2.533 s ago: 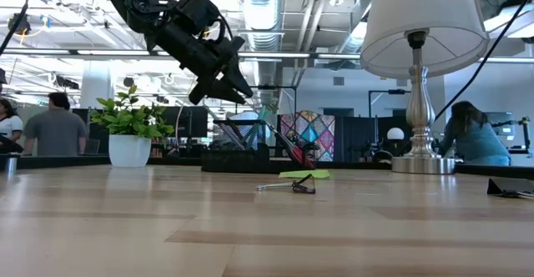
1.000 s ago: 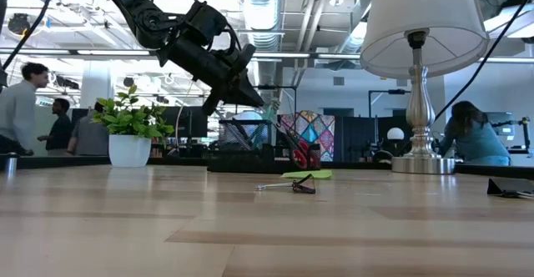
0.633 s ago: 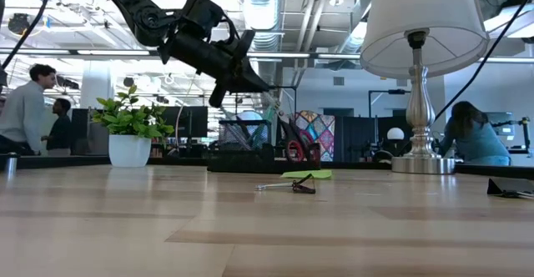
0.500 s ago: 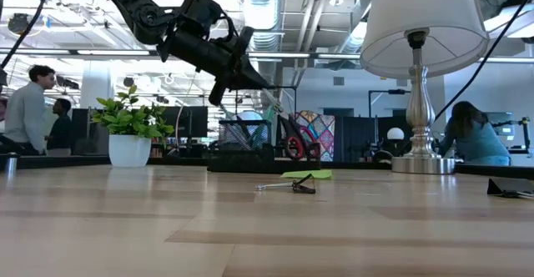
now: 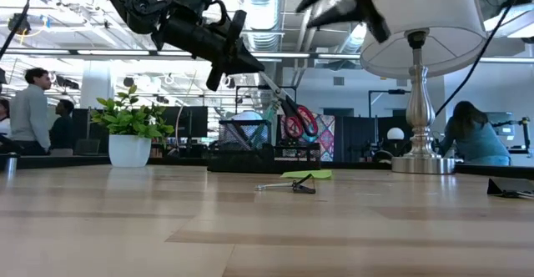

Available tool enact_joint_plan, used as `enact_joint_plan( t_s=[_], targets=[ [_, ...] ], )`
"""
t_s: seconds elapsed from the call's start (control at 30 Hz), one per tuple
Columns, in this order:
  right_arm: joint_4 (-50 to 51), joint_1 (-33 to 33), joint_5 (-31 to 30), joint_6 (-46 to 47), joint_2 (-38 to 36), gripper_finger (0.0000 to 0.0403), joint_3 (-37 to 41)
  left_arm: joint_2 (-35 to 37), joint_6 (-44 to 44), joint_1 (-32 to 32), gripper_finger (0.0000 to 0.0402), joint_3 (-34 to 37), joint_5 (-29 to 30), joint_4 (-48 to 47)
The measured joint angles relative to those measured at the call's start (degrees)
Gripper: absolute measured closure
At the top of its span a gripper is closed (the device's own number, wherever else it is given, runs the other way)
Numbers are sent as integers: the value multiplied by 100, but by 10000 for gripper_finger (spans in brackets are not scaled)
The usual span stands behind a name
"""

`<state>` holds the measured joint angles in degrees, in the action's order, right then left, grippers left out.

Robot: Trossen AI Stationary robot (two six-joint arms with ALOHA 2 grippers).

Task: Pick and place office supplies into organizer
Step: Put the black scissor into the black desk organizer

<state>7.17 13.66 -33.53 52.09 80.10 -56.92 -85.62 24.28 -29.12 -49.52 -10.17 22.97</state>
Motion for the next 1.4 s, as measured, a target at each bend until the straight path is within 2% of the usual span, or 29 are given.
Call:
enact_joint_plan(
  t_s=[0.27,0.5,0.6,0.77,0.93,1.0,1.1,1.23,1.3,1.4],
  targets=[
    [17,-133,-30,384,686,285,2,477,95,-28,401,-4,-314,66],
    [40,-144,-202,21,440,285,0,1412,26,-252,401,0,-808,-35],
    [30,-130,-465,-158,199,285,0,1825,24,-402,401,0,-962,-293],
    [-570,-130,-861,-1180,-286,285,0,2448,239,-677,401,0,-1604,-737],
    [-1272,-261,-778,-2788,-648,285,-2,2862,399,-851,402,0,-2122,-616],
    [-1323,-358,-574,-3405,-749,285,-2,2965,454,-915,401,-2,-2348,-631],
    [-1368,-628,-20,-3574,-831,285,0,3025,593,-953,401,-2,-2693,-621],
    [-1609,-1083,1499,-3366,-767,285,0,3032,815,-910,401,-2,-3124,-511],
    [-1814,-1262,2279,-3257,-658,285,0,3027,832,-866,401,-2,-3144,-519],
    [-2079,-1375,2750,-3202,-505,285,0,3027,828,-833,401,-2,-3151,-515]
  ],
)
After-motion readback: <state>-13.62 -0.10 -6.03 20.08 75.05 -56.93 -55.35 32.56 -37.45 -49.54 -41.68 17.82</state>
